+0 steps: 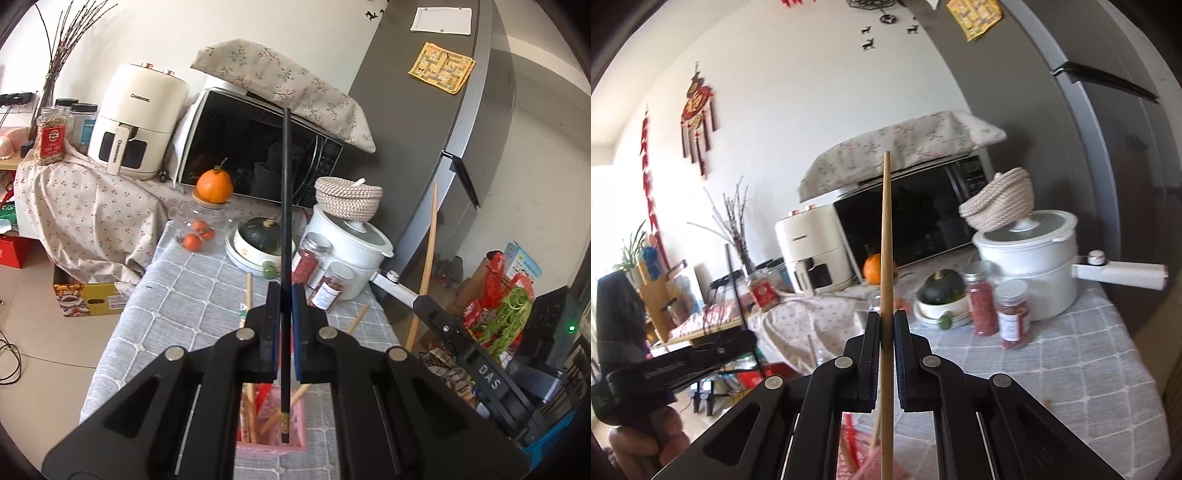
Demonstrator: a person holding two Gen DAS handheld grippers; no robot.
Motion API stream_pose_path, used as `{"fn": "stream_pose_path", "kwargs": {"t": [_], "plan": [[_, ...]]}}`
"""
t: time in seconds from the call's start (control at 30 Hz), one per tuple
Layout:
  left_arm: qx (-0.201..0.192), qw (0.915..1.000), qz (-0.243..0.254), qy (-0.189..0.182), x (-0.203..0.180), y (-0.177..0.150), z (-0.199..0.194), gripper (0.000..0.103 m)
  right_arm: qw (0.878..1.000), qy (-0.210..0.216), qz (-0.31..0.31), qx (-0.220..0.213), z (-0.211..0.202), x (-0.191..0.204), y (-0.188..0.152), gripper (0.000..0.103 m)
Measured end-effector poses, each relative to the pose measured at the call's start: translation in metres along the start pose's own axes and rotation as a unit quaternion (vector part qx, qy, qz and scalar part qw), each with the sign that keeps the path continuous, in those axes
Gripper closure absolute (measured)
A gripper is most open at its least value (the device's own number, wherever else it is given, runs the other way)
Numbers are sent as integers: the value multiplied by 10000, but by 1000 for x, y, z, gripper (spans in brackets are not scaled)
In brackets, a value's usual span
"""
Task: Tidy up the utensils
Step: 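Lower both held chopsticks into the pink basket and open both tools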
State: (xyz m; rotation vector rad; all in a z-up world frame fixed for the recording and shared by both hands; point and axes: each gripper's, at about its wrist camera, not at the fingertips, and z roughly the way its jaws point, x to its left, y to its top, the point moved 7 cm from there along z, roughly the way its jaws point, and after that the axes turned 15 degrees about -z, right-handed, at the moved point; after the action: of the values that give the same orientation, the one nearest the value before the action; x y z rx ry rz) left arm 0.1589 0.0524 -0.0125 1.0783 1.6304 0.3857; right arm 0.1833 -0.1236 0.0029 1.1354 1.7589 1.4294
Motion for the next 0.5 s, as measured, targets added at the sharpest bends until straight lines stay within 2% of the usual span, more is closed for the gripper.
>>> {"fn": "stream_pose_path", "kwargs": {"t": [0.23, 0.5], "plan": [[55, 9984, 470, 300, 6, -14, 19, 96, 9996, 59, -262, 47, 22, 29, -8, 96], [630, 9947, 469, 670, 24, -35, 42, 96, 9993, 103, -332, 163, 34, 38, -21, 96]]}}
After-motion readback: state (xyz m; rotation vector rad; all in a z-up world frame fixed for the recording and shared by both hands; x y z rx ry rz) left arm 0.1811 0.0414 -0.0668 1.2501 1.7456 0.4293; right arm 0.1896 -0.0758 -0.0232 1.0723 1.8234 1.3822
